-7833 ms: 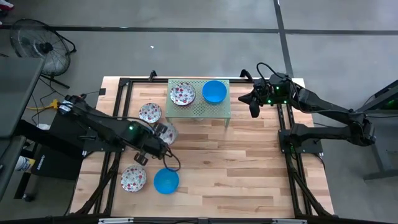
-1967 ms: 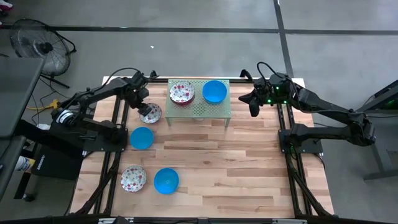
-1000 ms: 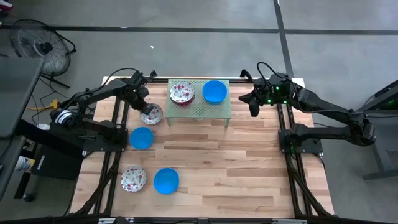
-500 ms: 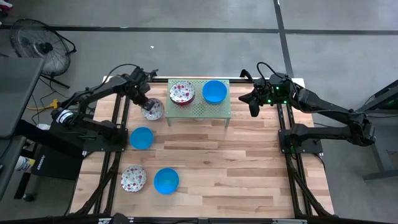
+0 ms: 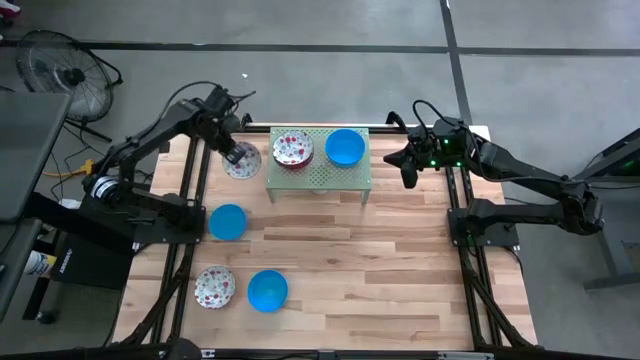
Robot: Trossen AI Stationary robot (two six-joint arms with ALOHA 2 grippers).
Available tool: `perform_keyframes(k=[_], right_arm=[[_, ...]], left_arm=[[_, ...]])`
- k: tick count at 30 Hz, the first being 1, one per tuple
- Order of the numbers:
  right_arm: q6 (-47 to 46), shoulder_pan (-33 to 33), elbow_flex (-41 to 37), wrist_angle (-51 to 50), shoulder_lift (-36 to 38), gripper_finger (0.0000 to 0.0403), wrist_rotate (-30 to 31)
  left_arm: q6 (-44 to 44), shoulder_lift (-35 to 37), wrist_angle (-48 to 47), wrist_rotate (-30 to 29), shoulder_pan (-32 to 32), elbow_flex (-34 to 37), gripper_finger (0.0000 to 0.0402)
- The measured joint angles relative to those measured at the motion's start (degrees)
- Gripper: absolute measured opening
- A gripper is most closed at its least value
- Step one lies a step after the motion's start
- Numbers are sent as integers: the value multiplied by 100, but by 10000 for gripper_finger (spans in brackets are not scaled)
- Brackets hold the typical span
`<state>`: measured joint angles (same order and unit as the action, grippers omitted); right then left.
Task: Pick & Place Mini bowls
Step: Stack the red patterned bowl on the red patterned bowl on the shelf
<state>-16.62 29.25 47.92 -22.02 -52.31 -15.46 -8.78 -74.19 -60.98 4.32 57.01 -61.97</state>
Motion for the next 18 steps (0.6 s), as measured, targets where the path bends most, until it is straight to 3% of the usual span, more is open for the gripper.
perform_keyframes(k=[9, 18], right_arm=[[17, 1, 0, -2, 0, 0, -130], [18, 1, 0, -2, 0, 0, -155]], left_arm=[[-289, 2, -207, 46, 0, -1203, 4], [-313, 7, -147, 939, -2, -2135, 4]])
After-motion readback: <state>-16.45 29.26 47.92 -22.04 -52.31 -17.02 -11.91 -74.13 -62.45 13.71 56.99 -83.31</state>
